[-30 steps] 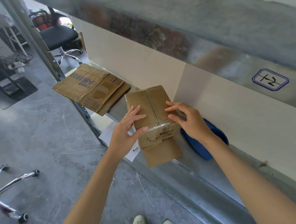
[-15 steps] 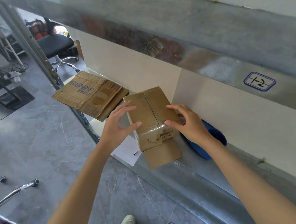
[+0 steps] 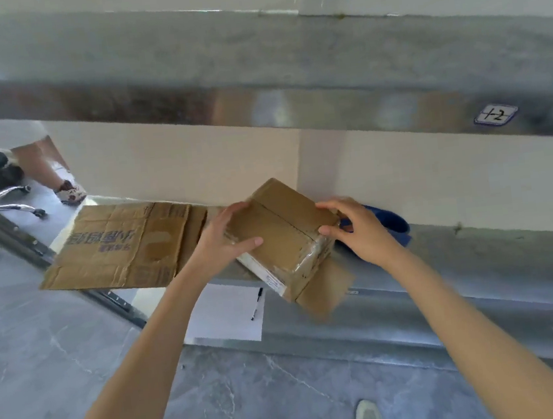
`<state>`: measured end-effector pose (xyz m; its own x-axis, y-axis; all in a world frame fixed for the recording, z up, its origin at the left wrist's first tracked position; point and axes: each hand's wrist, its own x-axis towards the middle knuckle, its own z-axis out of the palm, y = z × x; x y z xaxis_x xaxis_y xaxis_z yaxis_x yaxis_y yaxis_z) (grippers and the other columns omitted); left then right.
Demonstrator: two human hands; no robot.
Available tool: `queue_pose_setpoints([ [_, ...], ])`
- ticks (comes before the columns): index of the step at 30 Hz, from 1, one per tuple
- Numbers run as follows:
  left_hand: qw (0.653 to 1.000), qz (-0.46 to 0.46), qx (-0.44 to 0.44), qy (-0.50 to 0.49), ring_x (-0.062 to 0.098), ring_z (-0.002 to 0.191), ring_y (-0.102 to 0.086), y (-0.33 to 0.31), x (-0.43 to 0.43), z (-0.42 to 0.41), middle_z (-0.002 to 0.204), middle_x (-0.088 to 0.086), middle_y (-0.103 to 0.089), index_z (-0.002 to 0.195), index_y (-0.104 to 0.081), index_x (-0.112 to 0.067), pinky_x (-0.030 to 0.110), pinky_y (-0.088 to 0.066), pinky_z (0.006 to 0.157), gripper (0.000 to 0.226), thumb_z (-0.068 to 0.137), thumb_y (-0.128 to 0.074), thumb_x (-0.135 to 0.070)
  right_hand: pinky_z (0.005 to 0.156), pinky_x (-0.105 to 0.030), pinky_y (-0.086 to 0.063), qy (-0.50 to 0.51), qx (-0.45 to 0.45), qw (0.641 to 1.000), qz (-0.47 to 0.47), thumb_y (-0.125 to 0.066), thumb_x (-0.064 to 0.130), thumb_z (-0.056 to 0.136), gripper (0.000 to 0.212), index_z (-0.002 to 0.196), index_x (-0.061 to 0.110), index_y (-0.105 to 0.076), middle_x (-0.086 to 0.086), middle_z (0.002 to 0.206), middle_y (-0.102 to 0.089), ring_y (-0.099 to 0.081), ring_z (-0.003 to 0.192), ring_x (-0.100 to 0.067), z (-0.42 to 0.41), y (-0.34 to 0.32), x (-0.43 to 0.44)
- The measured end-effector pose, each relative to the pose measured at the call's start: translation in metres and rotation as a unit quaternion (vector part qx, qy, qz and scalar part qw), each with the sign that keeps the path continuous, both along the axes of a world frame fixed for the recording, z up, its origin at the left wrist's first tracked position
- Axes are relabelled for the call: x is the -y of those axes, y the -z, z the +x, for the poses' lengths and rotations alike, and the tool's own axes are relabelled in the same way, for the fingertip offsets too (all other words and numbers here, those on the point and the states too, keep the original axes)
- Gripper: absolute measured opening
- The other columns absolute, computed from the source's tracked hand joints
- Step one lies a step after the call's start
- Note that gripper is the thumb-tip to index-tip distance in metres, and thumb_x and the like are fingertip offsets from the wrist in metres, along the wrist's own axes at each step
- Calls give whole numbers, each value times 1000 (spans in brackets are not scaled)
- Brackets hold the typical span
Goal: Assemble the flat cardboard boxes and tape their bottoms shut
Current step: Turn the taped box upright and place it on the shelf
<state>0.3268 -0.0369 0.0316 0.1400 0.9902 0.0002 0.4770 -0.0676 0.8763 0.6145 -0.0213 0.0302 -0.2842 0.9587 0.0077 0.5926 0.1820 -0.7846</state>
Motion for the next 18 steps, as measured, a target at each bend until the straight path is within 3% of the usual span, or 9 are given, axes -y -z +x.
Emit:
queue_pose_setpoints([
  [2,1000,7,12,4,15,133,-45,5,2,-4,141,-2,-52,142,-48,-20,45,-34,115,72,79,-83,-23,110,-40,-40,62,14,998,11,-69,35,90,53,139,24,-52,3,144,-43,-44,133,-15,-7,2,11],
  [4,1000,17,13,6,15,131,-48,9,6,-7,139,-5,-53,141,-50,-22,47,-39,112,75,75,-84,-31,111,-40,-39,118,-1,993,19,-71,36,89,60,141,19,-49,-2,147,-41,-43,134,-19,-17,4,23],
  [9,998,48,23,-18,6,127,-48,17,19,-10,135,-9,-53,138,-52,-26,43,-41,110,81,66,-81,-49,97,-24,-44,217,-56,974,44,-73,28,89,56,139,17,-50,2,135,-49,-52,115,-9,-40,9,43],
  [13,996,68,31,-57,3,127,-45,23,34,-8,138,-10,-51,139,-51,-24,36,-40,111,80,69,-84,-42,104,-28,-41,193,-74,978,0,-64,28,96,44,138,23,-51,9,129,-55,-51,119,-8,-48,9,44],
  [18,985,82,51,-143,0,126,-44,31,46,-6,139,-12,-46,141,-47,-27,29,-40,109,81,71,-87,-36,109,-33,-37,149,-91,983,-47,-60,24,98,41,137,27,-50,11,131,-50,-46,127,-9,-62,-10,18],
])
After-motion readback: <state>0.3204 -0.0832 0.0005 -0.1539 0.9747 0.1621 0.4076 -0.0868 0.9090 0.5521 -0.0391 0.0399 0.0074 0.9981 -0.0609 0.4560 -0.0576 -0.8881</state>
